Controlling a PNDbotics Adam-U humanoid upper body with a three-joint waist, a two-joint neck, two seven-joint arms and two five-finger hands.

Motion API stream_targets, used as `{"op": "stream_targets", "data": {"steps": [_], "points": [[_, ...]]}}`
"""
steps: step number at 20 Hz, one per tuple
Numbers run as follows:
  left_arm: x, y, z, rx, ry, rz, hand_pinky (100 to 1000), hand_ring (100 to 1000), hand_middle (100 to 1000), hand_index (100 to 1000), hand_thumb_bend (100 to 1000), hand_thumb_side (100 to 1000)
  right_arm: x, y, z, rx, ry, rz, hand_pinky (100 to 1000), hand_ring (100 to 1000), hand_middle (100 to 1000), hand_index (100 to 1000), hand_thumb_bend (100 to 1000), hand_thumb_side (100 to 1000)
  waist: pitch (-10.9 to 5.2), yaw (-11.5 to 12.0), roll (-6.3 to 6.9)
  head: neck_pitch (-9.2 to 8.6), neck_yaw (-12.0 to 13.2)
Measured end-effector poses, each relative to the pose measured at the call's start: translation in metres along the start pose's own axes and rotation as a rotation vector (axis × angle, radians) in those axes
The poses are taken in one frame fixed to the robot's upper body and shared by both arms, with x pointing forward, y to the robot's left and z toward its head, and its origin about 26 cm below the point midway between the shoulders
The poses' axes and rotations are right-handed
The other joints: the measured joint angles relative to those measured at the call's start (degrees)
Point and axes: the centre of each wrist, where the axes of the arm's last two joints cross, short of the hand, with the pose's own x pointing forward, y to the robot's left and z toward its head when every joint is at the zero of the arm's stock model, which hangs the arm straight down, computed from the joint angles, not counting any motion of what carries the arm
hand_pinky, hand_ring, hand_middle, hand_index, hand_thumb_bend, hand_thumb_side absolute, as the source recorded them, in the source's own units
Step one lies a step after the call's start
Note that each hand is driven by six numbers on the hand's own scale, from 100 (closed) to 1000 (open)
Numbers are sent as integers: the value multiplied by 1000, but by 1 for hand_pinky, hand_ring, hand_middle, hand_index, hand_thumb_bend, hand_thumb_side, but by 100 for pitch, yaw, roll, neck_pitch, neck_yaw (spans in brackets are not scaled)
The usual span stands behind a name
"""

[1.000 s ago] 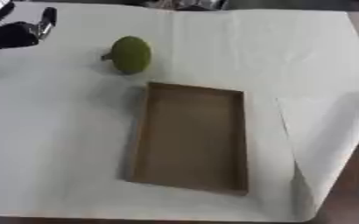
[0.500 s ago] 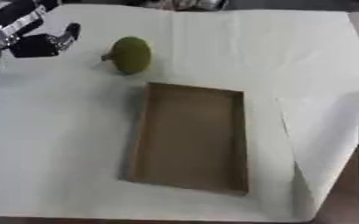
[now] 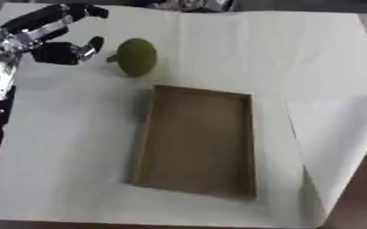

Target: Pick up objects on the table and place them in the box.

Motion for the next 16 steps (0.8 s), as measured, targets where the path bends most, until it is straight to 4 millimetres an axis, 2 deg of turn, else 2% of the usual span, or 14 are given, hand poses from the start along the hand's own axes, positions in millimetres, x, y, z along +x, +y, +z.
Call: {"op": "stream_targets", "data": {"steps": [1, 2, 10, 16], "points": [[0, 0, 0, -2, -1, 3, 991, 957, 872, 961, 276, 801, 0, 0, 0, -1, 0, -1, 827, 544, 674, 759, 100, 563, 0, -9, -2, 0, 6], [0, 0, 0, -8, -2, 3, 994, 960, 869, 957, 291, 797, 0, 1, 0, -3, 0, -4, 827, 544, 674, 759, 100, 563, 0, -39, -11, -1, 9], [7, -6, -10, -48, 39, -28, 1000, 963, 860, 959, 320, 722, 1, 3, 0, -14, 0, -21, 828, 542, 675, 759, 100, 563, 75, -135, -31, -18, 26], [11, -7, -15, -50, 68, -68, 1000, 984, 867, 958, 357, 797, 2, 3, -2, -19, -6, -30, 828, 541, 675, 759, 100, 564, 146, -217, -46, -50, 87]]}}
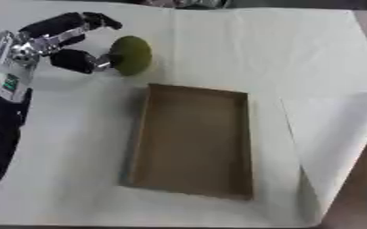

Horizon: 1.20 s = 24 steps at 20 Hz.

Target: Pick up objects on the table and place them in the box.

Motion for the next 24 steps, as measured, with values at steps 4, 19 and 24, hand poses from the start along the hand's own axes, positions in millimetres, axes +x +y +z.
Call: {"op": "stream_targets", "data": {"steps": [4, 19, 24], "points": [[1, -1, -1, 14, 11, -12, 1000, 985, 861, 954, 395, 767, 0, 0, 0, -4, 0, -6, 829, 538, 674, 759, 100, 564, 25, -30, 3, -15, 45], [1, -4, -6, 92, 215, -84, 1000, 993, 872, 960, 406, 776, 1, 2, -2, -13, -4, -28, 830, 531, 672, 758, 100, 564, 123, -129, -2, -77, 144], [-1, -8, -7, 78, 240, -81, 1000, 993, 872, 960, 402, 776, 1, 2, -2, -14, -3, -31, 830, 531, 672, 758, 100, 564, 149, -160, -3, -97, 186]]}}
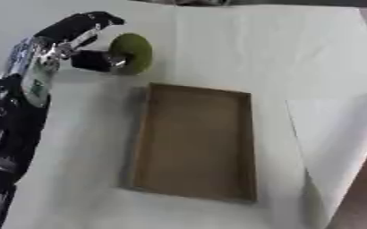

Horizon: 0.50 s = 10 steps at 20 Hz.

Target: Pick up objects on the table and place them in the box.

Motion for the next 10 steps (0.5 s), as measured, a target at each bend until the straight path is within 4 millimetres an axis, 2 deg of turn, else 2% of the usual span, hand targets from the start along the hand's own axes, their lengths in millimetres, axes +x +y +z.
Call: {"op": "stream_targets", "data": {"steps": [3, 7, 10], "points": [[-1, -1, 0, -12, 11, 7, 1000, 990, 868, 952, 390, 759, 0, 0, 0, -1, 1, -4, 830, 530, 671, 758, 100, 565, 6, -17, -2, -5, 16], [0, -6, -2, -41, 27, 18, 1000, 983, 861, 941, 327, 666, 0, 0, 0, -5, 0, -8, 830, 530, 671, 758, 100, 565, 13, -44, -2, -32, 43], [-1, -7, -2, -57, 30, 28, 988, 972, 849, 927, 163, 505, 0, 1, 0, -10, 2, -9, 830, 529, 671, 758, 100, 565, 13, -44, -1, -47, 48]]}}
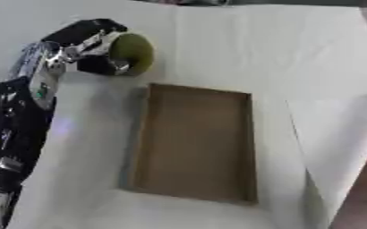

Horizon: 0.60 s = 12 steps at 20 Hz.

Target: Pick up objects on the table and place them in the box.

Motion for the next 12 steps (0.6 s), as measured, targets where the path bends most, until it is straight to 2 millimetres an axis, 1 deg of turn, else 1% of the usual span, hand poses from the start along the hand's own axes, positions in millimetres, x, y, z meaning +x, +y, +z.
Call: {"op": "stream_targets", "data": {"steps": [1, 2, 4, 5, 7, 8, 10, 11, 12], "points": [[0, 0, 0, -4, -3, 8, 982, 969, 846, 923, 115, 487, 0, 0, 0, -2, 1, 1, 831, 529, 671, 758, 100, 565, 0, 0, 0, 0, 0], [1, -1, 0, -8, -8, 19, 979, 967, 844, 915, 100, 452, 0, -1, 0, -3, 1, 2, 830, 529, 671, 758, 100, 566, 0, 1, 0, 0, 0], [3, -1, 0, -8, -20, 47, 972, 965, 834, 866, 100, 391, 0, -1, 0, -6, 2, 3, 830, 530, 671, 758, 100, 566, 0, 4, 0, 0, -1], [3, 0, 0, -5, -26, 58, 966, 961, 829, 844, 100, 316, -1, -1, 0, -6, 3, 4, 830, 529, 671, 758, 100, 566, 0, 8, -1, 1, -2], [5, 3, 1, 3, -41, 77, 951, 951, 808, 809, 100, 221, -1, -1, 0, -8, 4, 4, 830, 529, 671, 758, 100, 566, 0, 19, -7, 5, -3], [6, 3, 1, 4, -48, 87, 938, 941, 798, 799, 100, 191, -1, -1, 0, -8, 6, 5, 830, 529, 671, 758, 100, 566, 0, 27, -10, 8, -3], [8, 4, 2, 0, -59, 110, 887, 898, 774, 775, 100, 257, -1, -2, 1, -9, 10, 6, 830, 529, 671, 758, 100, 566, 0, 37, -14, 11, -4], [8, 5, 2, -5, -65, 121, 878, 883, 761, 771, 100, 287, -1, -2, 1, -9, 10, 6, 830, 529, 671, 758, 100, 566, 0, 37, -15, 20, -4], [9, 5, 3, -9, -70, 135, 870, 874, 754, 768, 100, 293, -1, -2, 2, -9, 11, 7, 830, 529, 671, 758, 100, 566, -1, 38, -16, 32, -4]]}}
